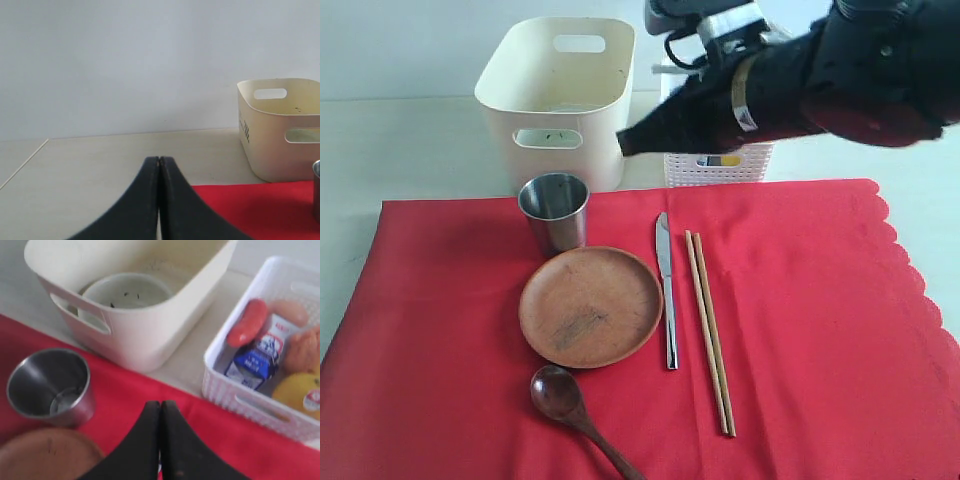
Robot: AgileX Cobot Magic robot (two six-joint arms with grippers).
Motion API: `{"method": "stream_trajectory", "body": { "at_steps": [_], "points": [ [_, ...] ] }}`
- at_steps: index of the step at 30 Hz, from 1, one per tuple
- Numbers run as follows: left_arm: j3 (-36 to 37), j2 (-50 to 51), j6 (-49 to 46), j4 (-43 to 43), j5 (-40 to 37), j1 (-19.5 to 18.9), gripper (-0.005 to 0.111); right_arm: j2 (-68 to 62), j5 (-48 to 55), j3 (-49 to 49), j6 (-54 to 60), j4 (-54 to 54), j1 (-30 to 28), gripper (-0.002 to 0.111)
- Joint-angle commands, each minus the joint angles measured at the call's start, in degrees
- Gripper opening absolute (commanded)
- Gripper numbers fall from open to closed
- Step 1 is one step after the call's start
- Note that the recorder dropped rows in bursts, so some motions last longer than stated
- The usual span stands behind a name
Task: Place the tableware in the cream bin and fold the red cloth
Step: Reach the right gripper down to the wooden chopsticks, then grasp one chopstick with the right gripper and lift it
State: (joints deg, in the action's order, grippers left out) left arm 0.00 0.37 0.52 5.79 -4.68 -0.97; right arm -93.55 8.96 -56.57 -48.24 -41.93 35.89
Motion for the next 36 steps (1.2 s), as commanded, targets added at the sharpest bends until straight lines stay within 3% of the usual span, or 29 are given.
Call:
{"method": "stream_trajectory", "body": {
  "at_steps": [1, 12, 17, 21, 25, 28, 34, 36],
  "points": [
    [0.0, -0.4, 0.2, 0.1, -0.1, -0.1, 0.000, 4.1, -2.4, 9.1, -1.9, -0.1, 0.1, 0.000],
    [0.0, -0.4, 0.2, 0.1, -0.1, -0.1, 0.000, 3.0, -4.3, 21.3, -4.5, -0.1, 0.1, 0.002],
    [0.0, -0.4, 0.2, 0.1, -0.1, -0.1, 0.000, -0.6, -5.6, 21.3, -6.0, 0.1, 0.1, 0.021],
    [0.0, -0.4, 0.2, 0.1, -0.1, -0.1, 0.000, -3.2, -7.9, 21.3, -5.6, 0.9, 3.3, 0.037],
    [0.0, -0.4, 0.2, 0.1, -0.1, -0.1, 0.000, -5.3, -3.0, 18.0, -2.7, 0.8, 4.3, 0.047],
    [0.0, -0.4, 0.2, 0.1, -0.1, -0.1, 0.000, -7.6, -0.1, 15.4, -2.7, 0.8, 3.9, 0.048],
    [0.0, -0.4, 0.2, 0.1, -0.1, -0.1, 0.000, -13.9, -5.5, 14.4, -1.7, -0.6, 3.9, 0.048],
    [0.0, -0.4, 0.2, 0.1, -0.1, -0.1, 0.000, -14.5, -3.9, 14.4, -1.8, -0.5, 3.9, 0.043]
  ]
}}
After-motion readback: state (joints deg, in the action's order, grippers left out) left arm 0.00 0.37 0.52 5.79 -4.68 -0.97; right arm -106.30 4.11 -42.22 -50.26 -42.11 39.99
